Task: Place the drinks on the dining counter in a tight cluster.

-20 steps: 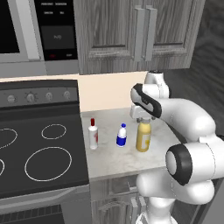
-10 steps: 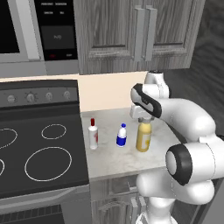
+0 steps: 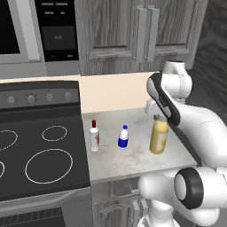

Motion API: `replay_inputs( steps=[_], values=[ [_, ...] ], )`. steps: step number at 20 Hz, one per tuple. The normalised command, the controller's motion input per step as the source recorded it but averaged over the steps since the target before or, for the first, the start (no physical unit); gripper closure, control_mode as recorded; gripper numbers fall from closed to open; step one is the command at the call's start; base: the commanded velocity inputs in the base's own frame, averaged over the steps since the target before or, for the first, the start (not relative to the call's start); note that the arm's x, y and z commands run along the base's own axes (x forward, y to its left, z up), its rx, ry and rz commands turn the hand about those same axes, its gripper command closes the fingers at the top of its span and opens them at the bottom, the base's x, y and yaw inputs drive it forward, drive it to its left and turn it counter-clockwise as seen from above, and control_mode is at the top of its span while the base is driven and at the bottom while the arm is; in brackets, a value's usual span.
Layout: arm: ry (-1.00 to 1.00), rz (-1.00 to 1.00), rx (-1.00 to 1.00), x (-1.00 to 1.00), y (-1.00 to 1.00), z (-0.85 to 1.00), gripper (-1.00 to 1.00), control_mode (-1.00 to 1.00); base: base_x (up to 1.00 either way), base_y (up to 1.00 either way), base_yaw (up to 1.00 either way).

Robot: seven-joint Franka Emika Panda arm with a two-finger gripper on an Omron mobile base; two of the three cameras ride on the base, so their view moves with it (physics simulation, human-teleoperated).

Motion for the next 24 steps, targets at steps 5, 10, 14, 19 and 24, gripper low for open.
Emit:
replay_inputs(
  steps=[5,10,14,19,24],
  values=[
    [-0.05,0.00,0.00,-1.00,-0.11,0.77,1.00,-1.00,0.00,0.00,0.00],
    [-0.14,0.00,0.00,-0.92,0.06,0.64,1.00,-1.00,0.00,0.00,0.00],
    [-0.12,0.00,-0.01,-0.73,0.00,0.44,1.00,-1.00,0.00,0.00,0.00],
    [-0.03,0.00,-0.01,-0.30,0.00,0.18,1.00,-1.00,0.00,0.00,0.00],
    [0.00,0.00,0.00,0.00,0.00,0.00,1.00,1.00,-0.04,0.00,0.00]
  ],
)
